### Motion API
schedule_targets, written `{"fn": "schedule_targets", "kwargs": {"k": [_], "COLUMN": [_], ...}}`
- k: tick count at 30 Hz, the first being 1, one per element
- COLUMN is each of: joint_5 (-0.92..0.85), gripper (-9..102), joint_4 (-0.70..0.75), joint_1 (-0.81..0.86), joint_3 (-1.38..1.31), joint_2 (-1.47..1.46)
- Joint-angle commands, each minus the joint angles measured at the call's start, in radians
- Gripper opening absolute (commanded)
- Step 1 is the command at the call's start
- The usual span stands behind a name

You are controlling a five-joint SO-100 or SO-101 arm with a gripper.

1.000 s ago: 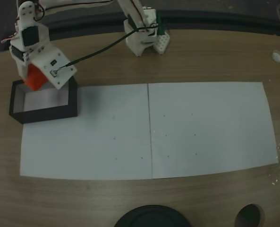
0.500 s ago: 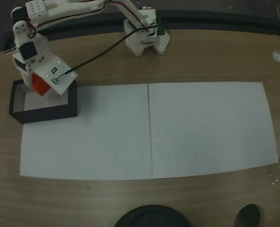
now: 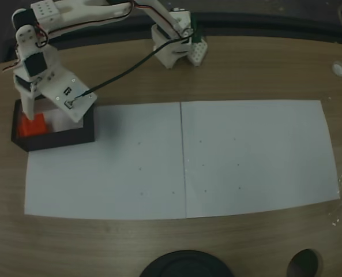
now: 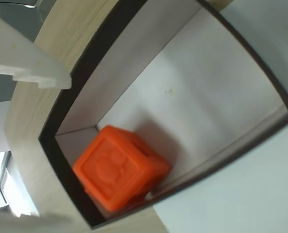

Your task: Grab a orange square and put it in the box.

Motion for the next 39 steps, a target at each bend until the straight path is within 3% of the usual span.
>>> {"fn": "schedule_targets", "kwargs": {"k": [1,8,20,30,39], "joint_5": [0.094,0.258,0.368,0.281,0.276], "gripper": [1,0,0,0,0], "joint_4": [0.006,0.008,0.003,-0.040,-0.083], "joint_1": [-0.063,-0.350,-1.071,-1.111,-1.111], "joint_3": [-0.071,0.048,0.652,0.973,1.131], "joint_2": [0.183,0.515,1.195,1.810,2.097]}}
